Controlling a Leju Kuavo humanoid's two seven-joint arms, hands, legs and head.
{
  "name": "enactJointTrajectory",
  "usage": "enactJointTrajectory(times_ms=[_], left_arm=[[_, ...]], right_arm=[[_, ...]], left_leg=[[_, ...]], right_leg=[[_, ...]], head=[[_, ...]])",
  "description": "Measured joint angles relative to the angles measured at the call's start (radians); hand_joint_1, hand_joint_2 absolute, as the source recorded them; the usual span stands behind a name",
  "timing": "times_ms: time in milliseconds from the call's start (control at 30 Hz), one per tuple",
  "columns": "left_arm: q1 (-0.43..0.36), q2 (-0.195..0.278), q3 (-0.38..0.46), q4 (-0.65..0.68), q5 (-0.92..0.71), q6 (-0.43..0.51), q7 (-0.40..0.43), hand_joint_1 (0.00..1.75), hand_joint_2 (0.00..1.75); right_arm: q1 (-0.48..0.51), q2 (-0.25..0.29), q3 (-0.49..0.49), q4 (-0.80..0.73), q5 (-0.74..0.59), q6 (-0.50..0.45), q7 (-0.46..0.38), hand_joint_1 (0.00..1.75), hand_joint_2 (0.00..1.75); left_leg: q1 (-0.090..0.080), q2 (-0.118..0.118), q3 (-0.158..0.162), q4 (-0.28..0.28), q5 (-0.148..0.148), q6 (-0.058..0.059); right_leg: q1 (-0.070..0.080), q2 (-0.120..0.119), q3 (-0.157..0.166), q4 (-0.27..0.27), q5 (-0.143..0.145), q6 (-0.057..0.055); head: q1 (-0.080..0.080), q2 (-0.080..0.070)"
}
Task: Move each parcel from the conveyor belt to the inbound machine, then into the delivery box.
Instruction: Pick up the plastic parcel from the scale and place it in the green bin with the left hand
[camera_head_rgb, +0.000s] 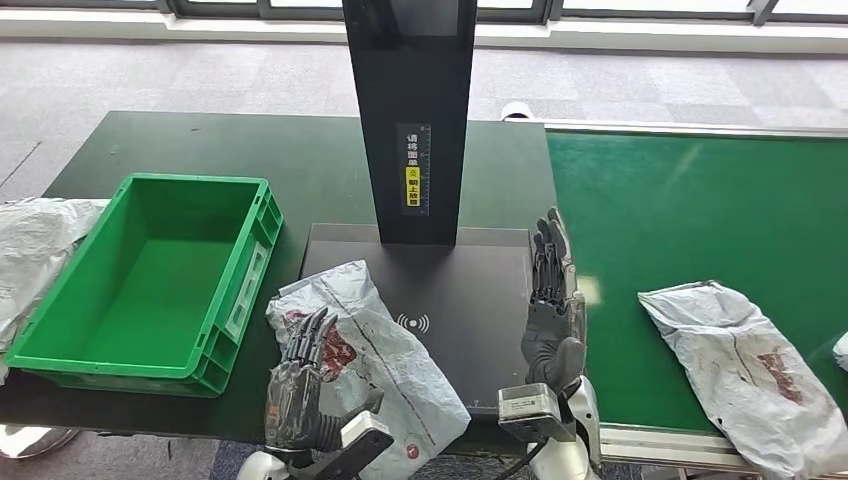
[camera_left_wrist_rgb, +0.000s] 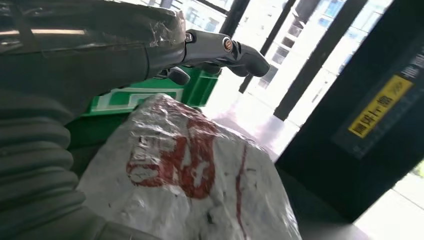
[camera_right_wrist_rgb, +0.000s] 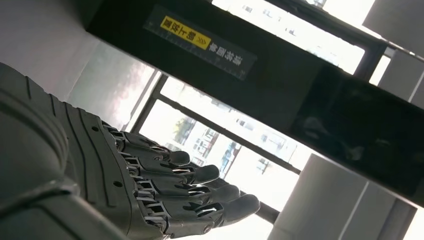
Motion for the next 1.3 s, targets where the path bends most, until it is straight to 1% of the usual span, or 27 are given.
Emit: enactJointTrajectory(times_ms=[233,500,633,900,1300], left_arm=[[-0.063,0.036,-0.093,0.051,-0.064,-0.105,0.052,0.0,1.75],[-0.096,0.041,-0.121,0.112,-0.102,-0.153,0.097,0.01,1.75],[-0.109,0.043,-0.131,0.147,-0.108,-0.175,0.109,1.75,1.75],[-0.127,0.049,-0.154,0.18,-0.125,-0.224,0.101,1.75,1.75],[-0.144,0.049,-0.163,0.225,-0.131,-0.234,0.088,1.75,1.75]], right_arm=[[0.05,-0.003,-0.043,-0.085,0.023,0.004,0.005,0.0,0.0],[0.061,-0.012,-0.052,-0.092,0.006,-0.005,-0.008,0.0,0.0],[0.057,-0.017,-0.052,-0.087,0.004,-0.012,-0.007,0.0,0.0],[0.059,-0.018,-0.052,-0.095,0.038,-0.006,0.04,0.0,0.0],[0.059,-0.018,-0.053,-0.108,0.047,0.009,0.045,0.0,0.0]], left_leg=[[0.0,0.0,0.0,0.0,0.0,0.0],[0.0,0.0,0.0,0.0,0.0,0.0],[0.0,0.0,0.0,0.0,0.0,0.0],[0.0,-0.001,0.0,0.0,0.0,0.0],[0.0,-0.001,0.0,0.0,0.0,0.0]], right_leg=[[0.0,0.0,0.001,0.0,0.0,0.0],[0.0,0.0,0.001,0.0,0.0,0.0],[0.0,0.0,0.001,0.0,0.0,0.0],[0.0,0.0,0.001,0.0,0.0,0.0],[0.0,0.0,0.001,0.0,0.0,0.0]], head=[[0.0,0.0],[0.0,0.0],[0.0,0.0],[0.0,0.0],[0.0,0.0]])
